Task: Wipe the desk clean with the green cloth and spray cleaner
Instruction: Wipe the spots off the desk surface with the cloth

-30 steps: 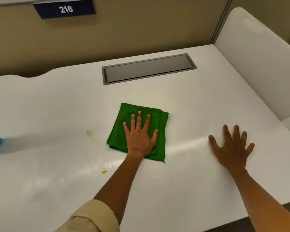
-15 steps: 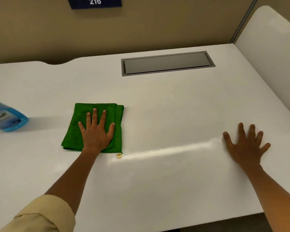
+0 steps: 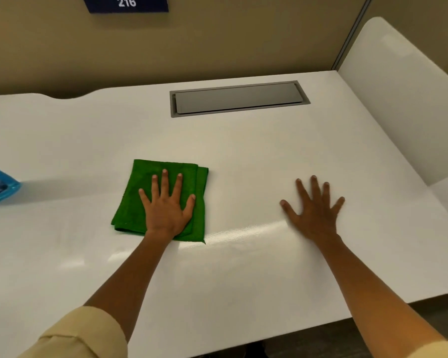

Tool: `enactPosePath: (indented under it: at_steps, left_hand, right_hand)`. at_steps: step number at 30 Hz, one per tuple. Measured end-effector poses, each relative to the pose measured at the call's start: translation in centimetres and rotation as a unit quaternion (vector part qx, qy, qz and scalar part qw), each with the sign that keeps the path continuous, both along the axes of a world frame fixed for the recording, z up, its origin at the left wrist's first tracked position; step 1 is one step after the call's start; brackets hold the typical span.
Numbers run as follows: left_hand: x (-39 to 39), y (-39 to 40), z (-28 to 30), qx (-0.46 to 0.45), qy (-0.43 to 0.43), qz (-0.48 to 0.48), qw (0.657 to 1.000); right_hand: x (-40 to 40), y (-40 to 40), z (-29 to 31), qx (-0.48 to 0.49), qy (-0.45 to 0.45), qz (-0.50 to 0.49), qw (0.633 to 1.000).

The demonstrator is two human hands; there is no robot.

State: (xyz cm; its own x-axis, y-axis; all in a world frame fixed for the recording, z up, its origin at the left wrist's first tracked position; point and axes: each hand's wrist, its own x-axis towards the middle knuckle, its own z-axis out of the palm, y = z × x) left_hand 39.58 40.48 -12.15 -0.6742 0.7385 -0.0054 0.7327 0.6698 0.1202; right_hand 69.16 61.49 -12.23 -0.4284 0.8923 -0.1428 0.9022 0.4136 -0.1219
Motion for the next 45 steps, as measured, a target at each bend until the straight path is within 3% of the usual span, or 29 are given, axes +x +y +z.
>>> enactPosePath:
  at_steps: [7, 14, 24, 32, 45]
  left_hand:
    - [4.5, 2.3, 0.2, -0.005, 0.001, -0.037, 0.999]
    - [3.4, 1.5, 0.3, 0.010, -0.018, -0.041, 0.999]
    - [-5.9, -9.6, -0.4, 0.019, 0.001, 0.085, 0.996]
    - [-2.7, -11.3, 0.0, 0.000, -0.007, 0.120, 0.993]
    - [14.5, -2.9, 0.8, -0.005, -0.051, -0.092, 0.994]
  right_hand:
    - [-0.4, -0.3, -0.1, 0.023, 0.024, 0.035, 0.999]
    - [-0.2, -0.1, 0.0, 0.007, 0.037, 0.028, 0.999]
    - [-0.5, -0.3, 0.4, -0.006, 0.034, 0.019, 0.999]
    - [-0.5, -0.4, 0.1, 0.000, 0.035, 0.015, 0.999]
    - [-0.3, -0.1, -0.2, 0.002, 0.040, 0.023, 0.999]
